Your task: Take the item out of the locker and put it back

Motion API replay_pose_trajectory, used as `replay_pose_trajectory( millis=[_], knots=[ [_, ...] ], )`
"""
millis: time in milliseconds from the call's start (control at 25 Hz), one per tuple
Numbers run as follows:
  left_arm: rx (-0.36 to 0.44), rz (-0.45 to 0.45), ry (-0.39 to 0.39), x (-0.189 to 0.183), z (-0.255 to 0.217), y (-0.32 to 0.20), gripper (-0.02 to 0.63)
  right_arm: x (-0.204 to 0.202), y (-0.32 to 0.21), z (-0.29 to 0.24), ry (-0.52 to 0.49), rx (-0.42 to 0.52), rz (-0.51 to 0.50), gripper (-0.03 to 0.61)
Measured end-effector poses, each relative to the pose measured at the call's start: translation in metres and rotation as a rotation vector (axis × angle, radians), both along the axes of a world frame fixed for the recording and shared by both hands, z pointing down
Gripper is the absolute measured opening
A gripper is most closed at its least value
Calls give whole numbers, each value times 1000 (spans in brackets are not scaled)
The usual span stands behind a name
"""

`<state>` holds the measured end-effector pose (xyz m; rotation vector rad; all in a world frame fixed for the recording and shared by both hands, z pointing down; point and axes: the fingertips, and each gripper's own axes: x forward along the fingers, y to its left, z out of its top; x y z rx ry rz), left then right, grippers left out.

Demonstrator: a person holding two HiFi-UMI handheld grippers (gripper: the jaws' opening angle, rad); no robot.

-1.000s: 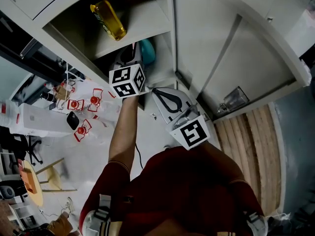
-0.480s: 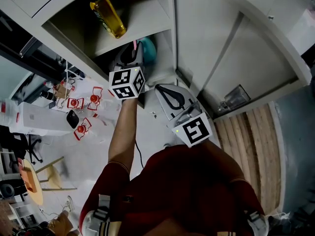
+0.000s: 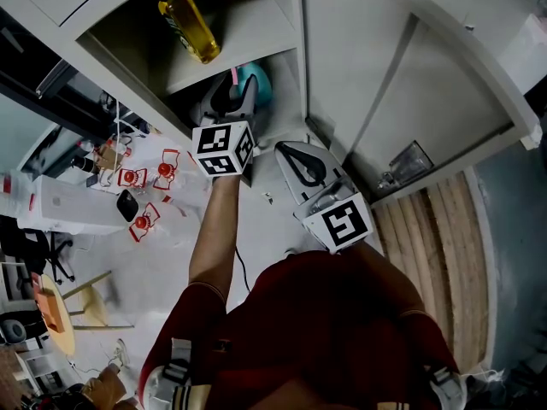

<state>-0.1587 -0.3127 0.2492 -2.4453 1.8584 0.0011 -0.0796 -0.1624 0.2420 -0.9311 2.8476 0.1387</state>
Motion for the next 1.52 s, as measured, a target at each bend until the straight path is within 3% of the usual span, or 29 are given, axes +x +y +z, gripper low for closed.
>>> replay_pose_trajectory(
  millis=[200,600,1240,1520],
  knots=[
    [44,6,15,5,-10,8,176,3,4,1,-7,1,-2,-3],
    [51,-23,12,8,-16,34,178,8,11,-1,-22,2,-1,-3],
    [80,42,79,39,-24,115,175,28,21,-15,-49,12,35,-3],
    [99,73,74,51,-30,152,140,29,34,-24,-62,35,37,-3]
  ],
)
